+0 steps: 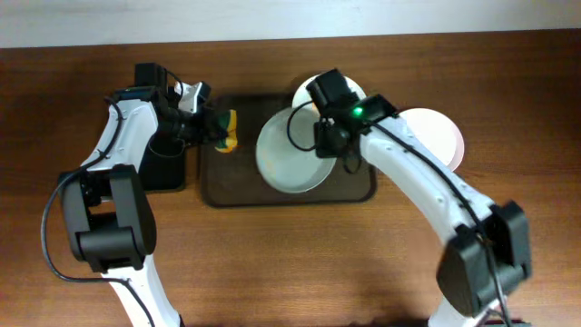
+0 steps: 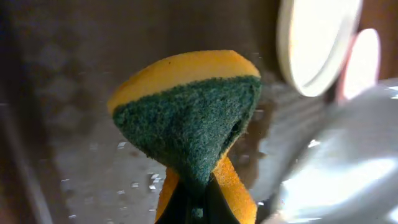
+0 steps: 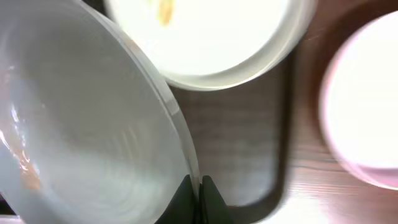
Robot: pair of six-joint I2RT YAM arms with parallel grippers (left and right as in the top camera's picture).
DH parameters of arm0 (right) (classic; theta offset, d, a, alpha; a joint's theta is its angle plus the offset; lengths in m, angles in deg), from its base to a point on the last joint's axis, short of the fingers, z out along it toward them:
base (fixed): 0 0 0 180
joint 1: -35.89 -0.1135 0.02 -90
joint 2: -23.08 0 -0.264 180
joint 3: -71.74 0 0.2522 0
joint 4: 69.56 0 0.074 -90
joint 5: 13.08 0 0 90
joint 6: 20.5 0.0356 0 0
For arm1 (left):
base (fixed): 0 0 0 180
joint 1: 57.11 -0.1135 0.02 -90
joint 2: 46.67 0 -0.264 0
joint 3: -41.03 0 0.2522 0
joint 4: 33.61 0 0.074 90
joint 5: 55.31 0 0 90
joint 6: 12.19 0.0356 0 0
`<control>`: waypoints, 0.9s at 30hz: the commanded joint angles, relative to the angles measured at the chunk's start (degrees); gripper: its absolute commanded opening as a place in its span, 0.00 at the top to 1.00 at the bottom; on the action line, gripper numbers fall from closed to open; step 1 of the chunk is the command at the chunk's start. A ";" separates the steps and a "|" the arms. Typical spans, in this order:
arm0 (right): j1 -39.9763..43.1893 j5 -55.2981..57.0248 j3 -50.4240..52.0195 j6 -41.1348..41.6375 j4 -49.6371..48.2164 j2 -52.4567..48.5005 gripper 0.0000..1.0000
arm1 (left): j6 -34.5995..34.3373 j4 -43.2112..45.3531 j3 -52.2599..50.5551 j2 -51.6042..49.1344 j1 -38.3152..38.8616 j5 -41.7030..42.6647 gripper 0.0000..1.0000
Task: Clean dirty plates on tray and stack at the side
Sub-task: 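Lift the plate with the right gripper and stack it on the side plate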
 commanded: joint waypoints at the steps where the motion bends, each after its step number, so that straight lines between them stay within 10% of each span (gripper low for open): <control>1: -0.83 17.27 -1.20 -0.42 0.59 4.17 0.96 | 1.14 -0.09 1.09 0.00 0.24 -6.12 0.99; 9: -16.48 53.05 -1.18 -0.35 1.20 4.50 0.96 | -0.63 0.35 0.39 -0.02 2.51 -14.40 0.99; 16: -19.80 57.55 -1.18 2.38 1.33 4.50 0.96 | -0.63 2.54 0.39 -0.02 5.33 -16.61 0.99; 22: -16.55 43.56 -1.20 7.02 0.76 6.51 0.96 | -0.66 2.56 0.39 -0.02 5.33 -16.61 0.99; 27: 0.17 8.41 -1.20 2.47 0.74 14.45 0.96 | -0.63 2.62 0.39 -0.02 5.33 -16.63 0.99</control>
